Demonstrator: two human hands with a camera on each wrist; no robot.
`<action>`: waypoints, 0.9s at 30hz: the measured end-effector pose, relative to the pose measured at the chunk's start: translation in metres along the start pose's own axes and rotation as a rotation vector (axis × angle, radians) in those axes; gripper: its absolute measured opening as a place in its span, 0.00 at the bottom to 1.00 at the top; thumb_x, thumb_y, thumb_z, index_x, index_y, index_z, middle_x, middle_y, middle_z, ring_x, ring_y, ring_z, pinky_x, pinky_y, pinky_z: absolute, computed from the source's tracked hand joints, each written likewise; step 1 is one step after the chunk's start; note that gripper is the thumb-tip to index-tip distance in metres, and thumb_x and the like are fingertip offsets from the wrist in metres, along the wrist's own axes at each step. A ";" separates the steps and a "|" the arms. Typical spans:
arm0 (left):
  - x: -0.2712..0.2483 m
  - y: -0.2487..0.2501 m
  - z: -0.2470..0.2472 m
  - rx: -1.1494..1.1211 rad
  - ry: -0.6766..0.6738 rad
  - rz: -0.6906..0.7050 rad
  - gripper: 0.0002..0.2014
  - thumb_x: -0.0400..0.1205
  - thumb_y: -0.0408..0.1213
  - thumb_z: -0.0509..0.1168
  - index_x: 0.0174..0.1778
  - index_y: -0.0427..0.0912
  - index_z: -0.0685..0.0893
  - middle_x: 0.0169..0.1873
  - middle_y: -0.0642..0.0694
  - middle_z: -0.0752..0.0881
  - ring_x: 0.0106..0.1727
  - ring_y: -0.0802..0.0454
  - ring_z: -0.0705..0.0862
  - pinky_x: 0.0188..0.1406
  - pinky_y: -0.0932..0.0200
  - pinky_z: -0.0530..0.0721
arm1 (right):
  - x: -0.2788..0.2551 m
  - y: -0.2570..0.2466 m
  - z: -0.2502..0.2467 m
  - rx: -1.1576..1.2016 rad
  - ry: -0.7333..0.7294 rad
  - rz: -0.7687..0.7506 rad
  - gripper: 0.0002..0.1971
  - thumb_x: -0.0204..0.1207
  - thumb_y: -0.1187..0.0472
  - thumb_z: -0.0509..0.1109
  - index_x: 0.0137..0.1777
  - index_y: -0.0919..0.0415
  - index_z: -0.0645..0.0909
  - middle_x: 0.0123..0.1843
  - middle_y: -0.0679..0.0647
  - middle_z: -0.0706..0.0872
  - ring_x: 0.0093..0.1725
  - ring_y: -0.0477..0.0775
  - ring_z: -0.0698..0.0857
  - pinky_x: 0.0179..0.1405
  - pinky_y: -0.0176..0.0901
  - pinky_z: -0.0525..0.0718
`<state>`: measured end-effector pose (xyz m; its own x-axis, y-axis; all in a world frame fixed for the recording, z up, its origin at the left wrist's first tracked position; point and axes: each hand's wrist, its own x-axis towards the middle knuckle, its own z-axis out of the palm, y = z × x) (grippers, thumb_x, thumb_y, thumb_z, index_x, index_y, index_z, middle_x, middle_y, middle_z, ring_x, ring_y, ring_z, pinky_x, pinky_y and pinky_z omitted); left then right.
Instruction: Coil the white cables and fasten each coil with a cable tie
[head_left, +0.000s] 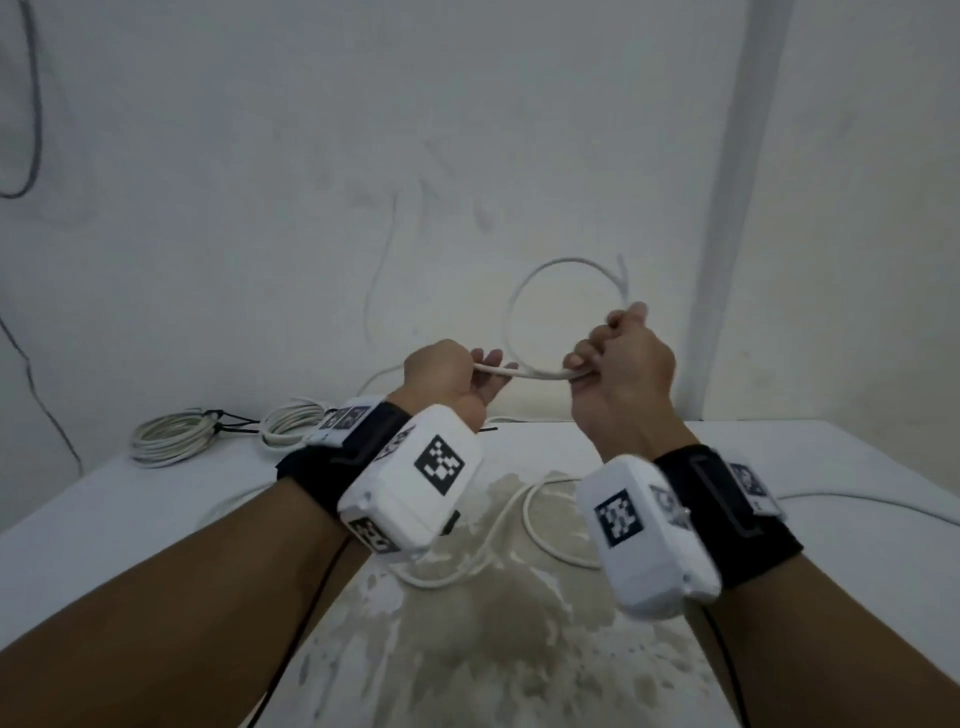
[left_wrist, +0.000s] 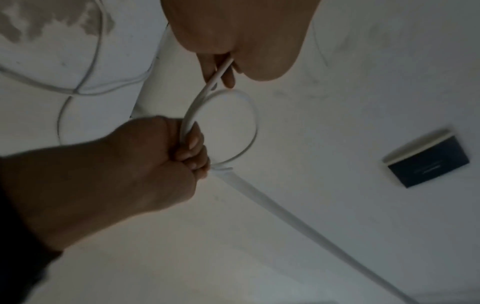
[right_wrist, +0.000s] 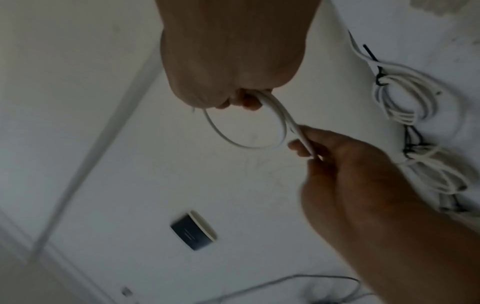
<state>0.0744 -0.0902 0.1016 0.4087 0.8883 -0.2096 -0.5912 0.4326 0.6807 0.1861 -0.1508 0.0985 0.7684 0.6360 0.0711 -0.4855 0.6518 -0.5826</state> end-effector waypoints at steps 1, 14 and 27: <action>-0.002 -0.005 0.005 0.037 0.017 0.036 0.11 0.88 0.21 0.49 0.43 0.31 0.73 0.39 0.37 0.76 0.36 0.43 0.81 0.48 0.42 0.87 | 0.006 -0.013 -0.006 0.048 0.060 -0.019 0.20 0.91 0.52 0.53 0.36 0.56 0.69 0.17 0.47 0.64 0.14 0.46 0.61 0.16 0.33 0.63; 0.008 -0.005 0.031 0.864 -0.191 0.486 0.17 0.90 0.38 0.53 0.46 0.43 0.87 0.50 0.43 0.90 0.48 0.48 0.88 0.48 0.53 0.87 | 0.002 -0.022 -0.031 -0.187 -0.239 0.076 0.19 0.91 0.51 0.54 0.37 0.56 0.70 0.23 0.47 0.60 0.19 0.45 0.56 0.16 0.36 0.59; 0.004 0.038 0.020 1.226 -0.336 0.909 0.13 0.90 0.38 0.58 0.52 0.38 0.87 0.41 0.49 0.92 0.25 0.57 0.85 0.24 0.61 0.83 | -0.009 0.011 -0.021 -0.223 -0.370 0.191 0.19 0.91 0.52 0.54 0.38 0.57 0.70 0.25 0.48 0.58 0.21 0.46 0.57 0.17 0.36 0.62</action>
<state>0.0672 -0.0735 0.1405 0.4723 0.6253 0.6212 0.1213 -0.7442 0.6568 0.1823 -0.1579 0.0740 0.4547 0.8665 0.2059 -0.4714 0.4303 -0.7698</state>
